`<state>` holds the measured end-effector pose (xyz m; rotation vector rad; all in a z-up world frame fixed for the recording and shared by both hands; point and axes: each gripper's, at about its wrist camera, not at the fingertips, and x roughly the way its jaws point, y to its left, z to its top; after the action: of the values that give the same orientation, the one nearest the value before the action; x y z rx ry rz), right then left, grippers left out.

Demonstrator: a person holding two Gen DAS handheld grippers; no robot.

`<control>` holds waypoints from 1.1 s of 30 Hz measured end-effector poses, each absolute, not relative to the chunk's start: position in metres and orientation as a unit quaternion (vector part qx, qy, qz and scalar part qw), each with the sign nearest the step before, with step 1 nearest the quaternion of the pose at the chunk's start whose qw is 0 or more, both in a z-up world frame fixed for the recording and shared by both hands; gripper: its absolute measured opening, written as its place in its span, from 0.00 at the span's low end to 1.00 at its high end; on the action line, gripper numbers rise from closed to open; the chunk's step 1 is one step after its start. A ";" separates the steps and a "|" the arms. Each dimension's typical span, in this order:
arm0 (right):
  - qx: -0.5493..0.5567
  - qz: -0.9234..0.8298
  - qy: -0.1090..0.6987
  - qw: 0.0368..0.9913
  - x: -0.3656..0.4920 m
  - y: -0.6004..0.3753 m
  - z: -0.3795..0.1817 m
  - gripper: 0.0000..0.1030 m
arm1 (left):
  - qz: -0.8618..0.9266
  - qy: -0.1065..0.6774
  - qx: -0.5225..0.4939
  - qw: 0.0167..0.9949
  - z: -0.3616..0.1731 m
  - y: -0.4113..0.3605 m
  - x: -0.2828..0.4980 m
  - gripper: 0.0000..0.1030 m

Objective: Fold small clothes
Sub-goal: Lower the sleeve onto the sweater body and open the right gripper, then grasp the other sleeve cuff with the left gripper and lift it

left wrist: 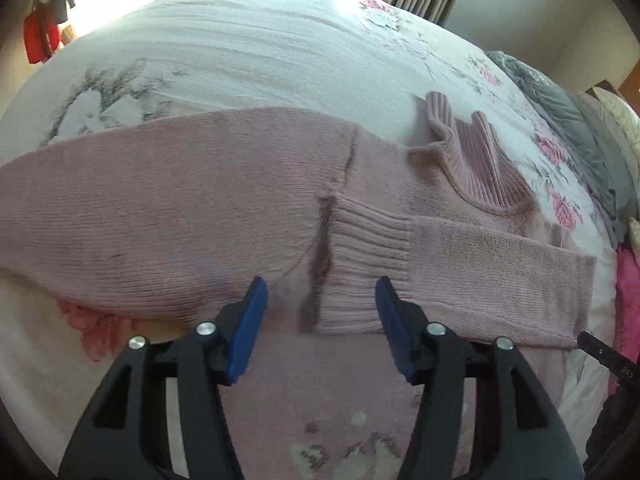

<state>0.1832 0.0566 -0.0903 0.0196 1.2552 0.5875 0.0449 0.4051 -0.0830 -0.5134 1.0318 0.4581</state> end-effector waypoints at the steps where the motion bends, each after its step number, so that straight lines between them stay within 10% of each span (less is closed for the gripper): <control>1: 0.002 0.278 0.578 0.767 0.176 0.066 -0.088 0.60 | 0.231 0.483 -0.246 0.808 -0.080 0.421 0.026 0.64; 19: -0.009 0.303 0.607 0.735 0.110 0.182 -0.118 0.61 | 0.391 0.287 -0.494 0.722 -0.089 0.688 -0.189 0.57; 27: -0.014 0.292 0.612 0.735 0.102 0.192 -0.126 0.61 | 0.420 0.284 -0.475 0.719 -0.092 0.708 -0.188 0.09; 33: -0.019 0.285 0.614 0.736 0.098 0.188 -0.130 0.61 | 0.403 0.253 -0.457 0.751 -0.056 0.687 -0.189 0.05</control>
<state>0.0976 0.1877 -0.1296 -0.0425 1.3479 0.6265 -0.1891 0.6866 -0.0563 -0.9981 0.5533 0.8799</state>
